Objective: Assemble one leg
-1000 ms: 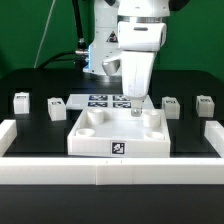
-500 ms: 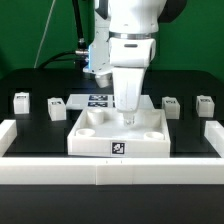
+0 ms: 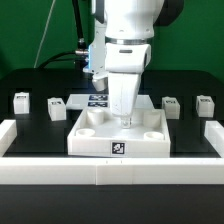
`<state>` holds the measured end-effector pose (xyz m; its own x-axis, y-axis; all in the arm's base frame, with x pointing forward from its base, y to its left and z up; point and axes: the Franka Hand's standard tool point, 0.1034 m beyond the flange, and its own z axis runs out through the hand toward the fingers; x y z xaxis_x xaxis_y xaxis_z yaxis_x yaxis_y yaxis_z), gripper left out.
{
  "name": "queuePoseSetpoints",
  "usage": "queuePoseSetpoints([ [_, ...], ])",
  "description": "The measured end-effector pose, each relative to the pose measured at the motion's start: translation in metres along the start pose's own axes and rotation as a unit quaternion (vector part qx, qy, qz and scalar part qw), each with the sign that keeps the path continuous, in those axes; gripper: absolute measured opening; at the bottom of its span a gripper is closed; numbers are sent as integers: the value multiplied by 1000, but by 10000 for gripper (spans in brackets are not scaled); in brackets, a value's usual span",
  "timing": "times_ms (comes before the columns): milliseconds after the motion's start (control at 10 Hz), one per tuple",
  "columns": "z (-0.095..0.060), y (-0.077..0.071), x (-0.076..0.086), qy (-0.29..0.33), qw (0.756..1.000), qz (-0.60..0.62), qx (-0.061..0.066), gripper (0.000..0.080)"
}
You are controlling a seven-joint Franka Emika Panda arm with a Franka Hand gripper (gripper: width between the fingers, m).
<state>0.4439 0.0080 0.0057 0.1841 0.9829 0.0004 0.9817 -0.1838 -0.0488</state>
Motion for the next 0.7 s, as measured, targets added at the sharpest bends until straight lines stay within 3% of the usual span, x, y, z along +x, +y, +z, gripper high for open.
queuePoseSetpoints([
  [100, 0, 0, 0, 0, 1000, 0, 0, 255],
  [200, 0, 0, 0, 0, 1000, 0, 0, 255],
  [300, 0, 1, 1, 0, 1000, -1, -1, 79],
  [700, -1, 2, 1, 1, 1000, 0, -4, 60],
])
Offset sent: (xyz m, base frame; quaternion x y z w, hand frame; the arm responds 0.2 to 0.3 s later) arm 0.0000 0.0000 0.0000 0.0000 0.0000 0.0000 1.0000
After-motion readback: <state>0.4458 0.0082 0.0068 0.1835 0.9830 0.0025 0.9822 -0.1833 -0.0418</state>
